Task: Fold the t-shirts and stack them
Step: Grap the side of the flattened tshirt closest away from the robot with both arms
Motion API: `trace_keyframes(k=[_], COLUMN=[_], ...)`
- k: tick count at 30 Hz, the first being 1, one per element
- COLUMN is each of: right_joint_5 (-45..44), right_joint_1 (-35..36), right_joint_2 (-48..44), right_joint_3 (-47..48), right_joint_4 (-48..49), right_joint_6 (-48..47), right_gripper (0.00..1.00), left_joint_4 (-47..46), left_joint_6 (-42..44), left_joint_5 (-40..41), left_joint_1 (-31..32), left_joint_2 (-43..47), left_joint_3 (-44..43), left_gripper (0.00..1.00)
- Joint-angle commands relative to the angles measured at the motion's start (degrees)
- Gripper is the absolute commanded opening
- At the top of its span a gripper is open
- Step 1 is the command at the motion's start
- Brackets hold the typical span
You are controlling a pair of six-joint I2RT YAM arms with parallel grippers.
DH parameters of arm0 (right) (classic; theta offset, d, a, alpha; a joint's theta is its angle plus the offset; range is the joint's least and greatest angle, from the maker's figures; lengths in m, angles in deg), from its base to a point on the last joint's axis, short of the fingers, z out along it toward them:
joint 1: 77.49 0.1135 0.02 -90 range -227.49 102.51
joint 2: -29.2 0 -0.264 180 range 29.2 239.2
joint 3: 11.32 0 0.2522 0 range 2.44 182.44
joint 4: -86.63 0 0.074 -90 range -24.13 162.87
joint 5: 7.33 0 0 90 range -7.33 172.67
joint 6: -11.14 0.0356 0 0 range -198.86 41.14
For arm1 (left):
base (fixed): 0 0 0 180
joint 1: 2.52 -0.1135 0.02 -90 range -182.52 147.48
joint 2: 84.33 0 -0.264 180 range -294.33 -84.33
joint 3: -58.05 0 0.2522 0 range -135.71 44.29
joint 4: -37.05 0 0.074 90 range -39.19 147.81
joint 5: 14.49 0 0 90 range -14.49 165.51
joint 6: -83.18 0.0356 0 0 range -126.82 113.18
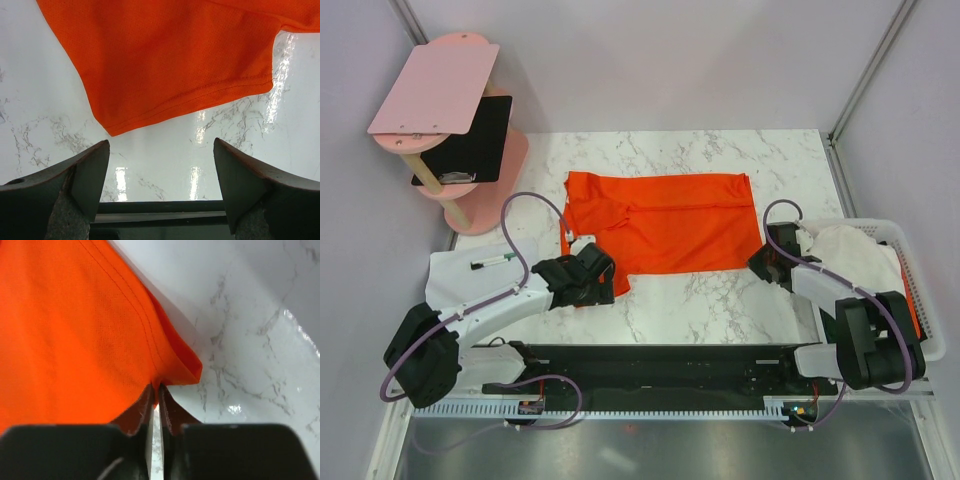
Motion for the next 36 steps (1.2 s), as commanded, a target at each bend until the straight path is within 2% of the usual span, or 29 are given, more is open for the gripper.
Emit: trace_keyframes(k=[1, 3, 7, 14, 19, 22, 27, 28, 29, 33, 36], right_joint_5=[0.3, 0.5, 0.3, 1.1, 2.8, 3.7, 5.0, 5.1, 5.3, 5.8, 6.1], right_joint_1=[-0.3, -0.3, -0.2, -0.3, -0.4, -0.6, -0.9, -0.9, -1.0, -1.0, -1.0], right_joint_2=[2.4, 2.4, 1.5, 1.5, 3.0, 4.1, 5.3, 5.2, 5.3, 5.0, 4.3], right_joint_3=[1.7, 1.9, 2.2, 2.9, 3.0, 2.7, 2.7, 2.7, 2.7, 2.7, 2.4], right_joint_4=[1.4, 1.5, 1.6, 2.1, 3.5, 4.7, 5.9, 6.0, 6.1, 6.2, 6.0], right_joint_6=[0.1, -0.5, -1.6, -3.6, -4.4, -4.4, -4.6, -4.7, -4.7, -5.1, -5.5], right_gripper=[0.09, 0.04, 0.01, 0.0, 0.0, 0.0, 0.0, 0.0, 0.0, 0.0, 0.0], left_joint_4=[-1.4, -1.5, -1.4, -0.8, 0.1, -0.1, -3.6, -3.9, -5.3, -8.7, -9.5], left_joint_6=[1.1, 1.3, -0.1, -11.8, -14.1, -14.9, -15.1, -15.4, -15.4, -15.3, -15.6], left_joint_5=[2.5, 3.1, 3.5, 5.2, 6.2, 5.6, 3.6, 3.5, 3.2, 2.6, 3.9], left_joint_1=[1.3, 2.0, 3.5, 3.2, 0.3, -2.1, -4.0, -4.2, -4.3, -4.3, -4.3], left_joint_2=[-0.2, -0.5, -2.7, 1.9, 4.4, 2.7, -1.6, -2.4, -3.5, -6.3, -8.1], left_joint_3=[-0.9, -0.8, 0.0, 3.6, 5.0, 5.8, 7.6, 8.0, 8.2, 8.7, 8.2], left_gripper=[0.91, 0.93, 0.95, 0.92, 0.92, 0.91, 0.85, 0.83, 0.73, 0.49, 0.36])
